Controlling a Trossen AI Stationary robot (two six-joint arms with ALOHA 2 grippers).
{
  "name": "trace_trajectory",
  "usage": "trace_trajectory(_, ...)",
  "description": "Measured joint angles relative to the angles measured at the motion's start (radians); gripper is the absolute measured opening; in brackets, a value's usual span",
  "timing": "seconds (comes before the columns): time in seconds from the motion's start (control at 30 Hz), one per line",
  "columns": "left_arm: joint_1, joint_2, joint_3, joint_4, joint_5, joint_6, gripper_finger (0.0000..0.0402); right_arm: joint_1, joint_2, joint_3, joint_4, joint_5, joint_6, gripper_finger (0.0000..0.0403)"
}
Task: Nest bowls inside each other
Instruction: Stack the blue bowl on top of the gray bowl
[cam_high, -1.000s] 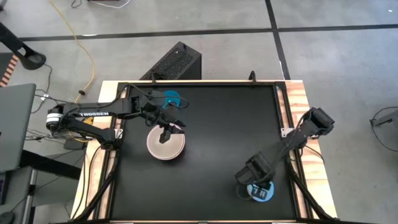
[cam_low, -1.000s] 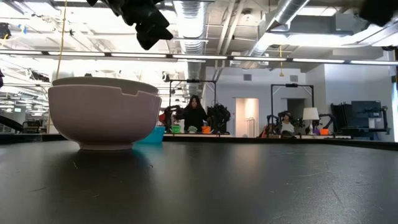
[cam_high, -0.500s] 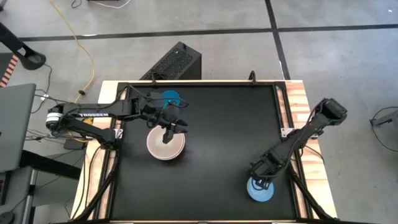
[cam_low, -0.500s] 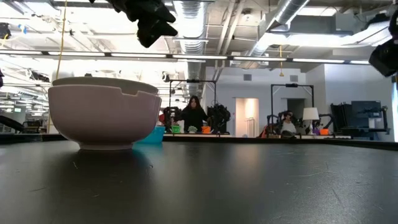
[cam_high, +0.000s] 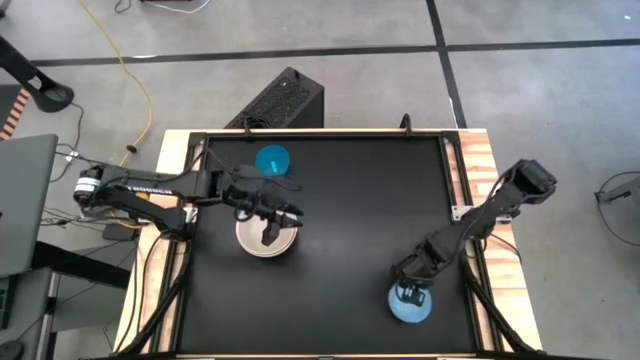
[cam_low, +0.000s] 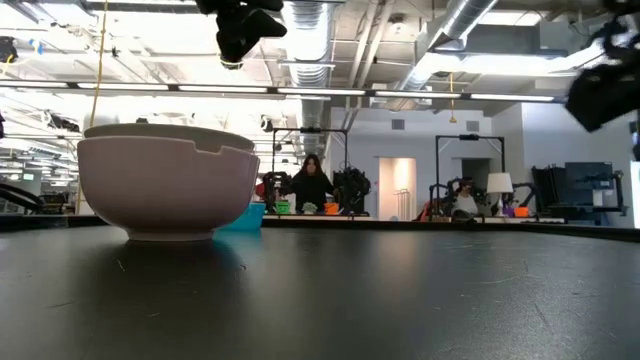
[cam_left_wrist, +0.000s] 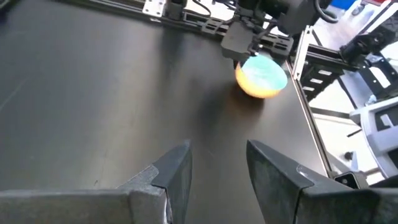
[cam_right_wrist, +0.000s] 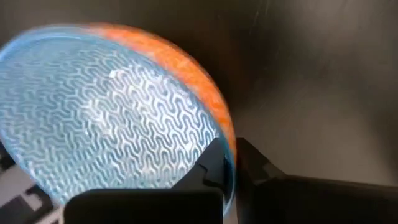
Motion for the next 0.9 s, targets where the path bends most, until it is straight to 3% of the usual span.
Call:
trace_trajectory(0.23,-0.019,-0.002,0.000,-0.037,-0.077,-0.071,0.0141,-0.116,-0.028,0.073,-0.010,-0.013,-0.061,0.0005)
trace_trajectory(0.4,-0.009,-0.054,0.000,-0.196,-0.102,-0.067,0.0141,-0.218,-0.019,0.207,-0.017,-0.009,-0.159,0.0002)
trace_trajectory(0.5,-0.002,-0.115,0.000,-0.303,-0.182,-0.033,0.0141,-0.276,0.014,0.310,-0.011,0.016,-0.228,0.0001)
trace_trajectory(0.7,0.038,-0.261,0.000,-0.440,-0.385,0.019,0.0141,-0.395,0.183,0.554,0.004,0.088,-0.385,0.0001)
trace_trajectory(0.9,0.115,-0.381,-0.056,-0.466,-0.411,0.067,0.0141,-0.503,0.417,0.877,0.025,0.091,-0.543,0.0000)
